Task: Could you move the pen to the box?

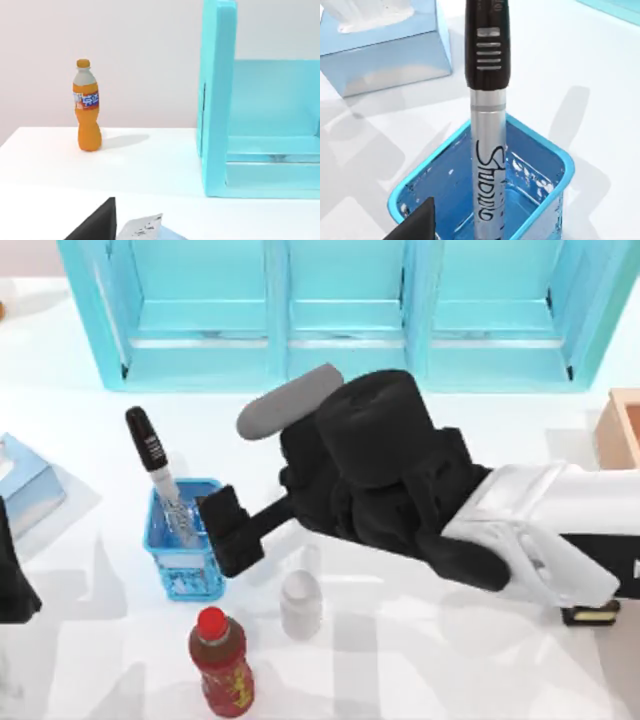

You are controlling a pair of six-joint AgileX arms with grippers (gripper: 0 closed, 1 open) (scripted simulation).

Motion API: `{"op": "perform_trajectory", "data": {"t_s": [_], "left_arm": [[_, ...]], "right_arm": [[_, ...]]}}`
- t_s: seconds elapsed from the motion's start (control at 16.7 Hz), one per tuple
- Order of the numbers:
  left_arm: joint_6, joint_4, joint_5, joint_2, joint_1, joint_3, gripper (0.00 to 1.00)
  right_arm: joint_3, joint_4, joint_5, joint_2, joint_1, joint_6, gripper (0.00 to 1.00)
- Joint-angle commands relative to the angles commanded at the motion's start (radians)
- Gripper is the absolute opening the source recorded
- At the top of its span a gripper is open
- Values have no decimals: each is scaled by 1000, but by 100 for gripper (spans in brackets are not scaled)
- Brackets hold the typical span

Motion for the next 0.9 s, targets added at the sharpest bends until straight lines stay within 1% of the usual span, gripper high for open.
{"op": "perform_trajectory", "data": {"t_s": [0.18,0.6,0.9], "left_arm": [[0,0,0,0,0,0,100],[0,0,0,0,0,0,100],[0,0,0,0,0,0,100]], "right_arm": [[37,1,0,69,45,9,100],[48,1,-3,82,42,8,100],[188,15,-8,237,36,4,100]]}}
